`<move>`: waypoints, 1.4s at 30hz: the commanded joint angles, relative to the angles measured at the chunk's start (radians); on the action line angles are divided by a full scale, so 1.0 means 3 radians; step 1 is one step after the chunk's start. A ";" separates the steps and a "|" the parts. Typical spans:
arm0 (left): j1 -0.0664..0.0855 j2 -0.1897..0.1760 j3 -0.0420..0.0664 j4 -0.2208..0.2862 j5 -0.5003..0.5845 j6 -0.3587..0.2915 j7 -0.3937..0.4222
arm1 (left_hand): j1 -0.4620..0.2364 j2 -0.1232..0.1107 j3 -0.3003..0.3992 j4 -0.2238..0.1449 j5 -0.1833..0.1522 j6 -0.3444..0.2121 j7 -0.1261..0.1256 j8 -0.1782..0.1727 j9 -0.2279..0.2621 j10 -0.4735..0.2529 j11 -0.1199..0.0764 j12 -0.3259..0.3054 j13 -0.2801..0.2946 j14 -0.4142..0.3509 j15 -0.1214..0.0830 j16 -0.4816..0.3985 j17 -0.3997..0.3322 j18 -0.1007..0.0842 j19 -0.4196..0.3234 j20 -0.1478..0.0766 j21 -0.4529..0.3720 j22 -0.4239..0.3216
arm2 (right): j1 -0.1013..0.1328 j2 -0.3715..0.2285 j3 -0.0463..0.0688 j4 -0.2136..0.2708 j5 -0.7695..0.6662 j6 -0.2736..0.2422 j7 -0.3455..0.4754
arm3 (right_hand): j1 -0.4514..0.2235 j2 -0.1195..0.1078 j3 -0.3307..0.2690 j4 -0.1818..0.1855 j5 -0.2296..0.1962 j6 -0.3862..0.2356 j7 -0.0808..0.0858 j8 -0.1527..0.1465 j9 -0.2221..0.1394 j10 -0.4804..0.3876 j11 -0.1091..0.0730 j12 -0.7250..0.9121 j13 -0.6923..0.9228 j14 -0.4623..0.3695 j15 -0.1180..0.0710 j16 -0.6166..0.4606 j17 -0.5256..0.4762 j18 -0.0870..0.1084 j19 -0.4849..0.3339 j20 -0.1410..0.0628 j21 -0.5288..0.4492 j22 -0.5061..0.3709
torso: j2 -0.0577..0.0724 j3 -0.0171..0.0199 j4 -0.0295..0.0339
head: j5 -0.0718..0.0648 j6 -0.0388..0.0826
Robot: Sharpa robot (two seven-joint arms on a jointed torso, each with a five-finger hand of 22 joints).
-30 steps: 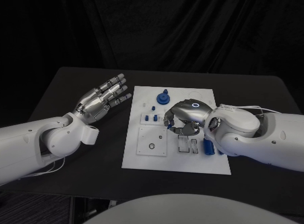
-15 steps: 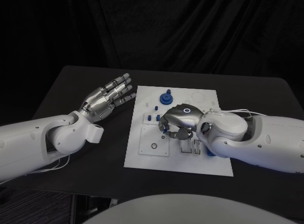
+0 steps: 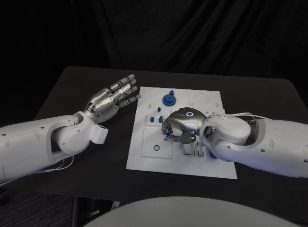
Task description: Assemble the parts on the task board
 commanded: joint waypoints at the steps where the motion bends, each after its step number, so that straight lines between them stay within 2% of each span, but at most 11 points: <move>1: -0.0005 0.0012 0.0003 0.0000 0.0013 0.0050 0.0013 | 0.0005 0.0033 0.0008 -0.0014 0.0021 0.0001 0.0031 0.0005 0.0000 -0.0001 0.0006 0.0011 0.0001 -0.0001 0.0021 -0.0010 0.0000 0.0044 -0.0021 0.0013 -0.0015 -0.0005 | -0.0018 0.0003 0.0002 0.0007 -0.0043 0.0012 0.0028 | 0.0019 -0.0001 -0.0006 -0.0018 -0.0014 0.0023 -0.0001 -0.0022 -0.0003 0.0023 -0.0004 -0.0014 -0.0005 0.0073 0.0003 -0.0020 -0.0003 -0.0030 0.0106 0.0002 -0.0019 0.0712 | -0.0006 0.0002 -0.0005 | 0.0006 0.0000; 13: -0.0008 0.0035 0.0003 -0.0022 0.0013 0.0069 0.0013 | -0.0003 0.0038 0.0020 -0.0024 0.0031 0.0012 0.0054 0.0008 0.0003 -0.0004 -0.0011 0.0016 0.0002 0.0003 0.0035 -0.0003 0.0002 0.0039 -0.0021 0.0020 -0.0013 -0.0005 | -0.0032 0.0036 0.0002 -0.0029 -0.0043 0.0023 0.0034 | 0.0017 -0.0002 -0.0008 -0.0018 -0.0013 0.0029 -0.0001 -0.0026 -0.0006 0.0029 -0.0005 -0.0017 -0.0008 0.0071 0.0002 -0.0022 -0.0003 -0.0030 0.0105 0.0003 -0.0020 0.0712 | -0.0005 -0.0003 -0.0002 | 0.0014 0.0000; 20: -0.0015 0.0044 0.0003 -0.0040 0.0013 0.0099 0.0038 | -0.0009 0.0027 0.0025 -0.0043 0.0036 0.0024 0.0067 0.0012 0.0005 -0.0004 -0.0032 0.0026 0.0003 0.0010 0.0041 0.0006 0.0005 0.0038 -0.0008 0.0025 -0.0006 0.0018 | -0.0050 0.0055 0.0002 -0.0038 -0.0043 0.0028 0.0035 | 0.0015 -0.0002 -0.0009 -0.0017 -0.0017 0.0032 -0.0001 -0.0028 -0.0007 0.0032 -0.0005 -0.0019 -0.0009 0.0070 0.0002 -0.0022 -0.0003 -0.0030 0.0104 0.0003 -0.0021 0.0711 | -0.0004 -0.0001 0.0004 | -0.0002 0.0000; 27: -0.0023 0.0046 0.0003 -0.0049 0.0013 0.0113 0.0043 | -0.0010 0.0025 0.0026 -0.0047 0.0037 0.0029 0.0066 0.0013 0.0006 -0.0003 -0.0034 0.0028 0.0003 0.0012 0.0041 0.0009 0.0006 0.0039 -0.0006 0.0025 -0.0005 0.0019 | -0.0068 0.0078 0.0002 -0.0058 -0.0043 0.0034 0.0036 | 0.0013 -0.0003 -0.0010 -0.0017 -0.0021 0.0036 -0.0002 -0.0031 -0.0009 0.0036 -0.0006 -0.0021 -0.0010 0.0070 0.0002 -0.0021 -0.0002 -0.0029 0.0103 0.0003 -0.0022 0.0711 | -0.0004 0.0000 -0.0003 | 0.0019 0.0000; 42: -0.0035 0.0040 0.0003 -0.0066 0.0014 0.0118 0.0030 | -0.0013 0.0021 0.0027 -0.0052 0.0039 0.0029 0.0064 0.0014 0.0006 -0.0003 -0.0034 0.0029 0.0003 0.0014 0.0041 0.0011 0.0006 0.0039 -0.0003 0.0026 -0.0003 0.0024 | -0.0073 0.0088 0.0002 -0.0062 -0.0043 0.0089 0.0011 | 0.0022 -0.0002 -0.0007 -0.0026 -0.0020 0.0042 -0.0005 -0.0038 -0.0014 0.0044 -0.0009 -0.0026 -0.0014 0.0066 0.0000 -0.0026 -0.0009 -0.0028 0.0099 0.0002 -0.0028 0.0709 | -0.0005 -0.0002 0.0003 | 0.0022 0.0000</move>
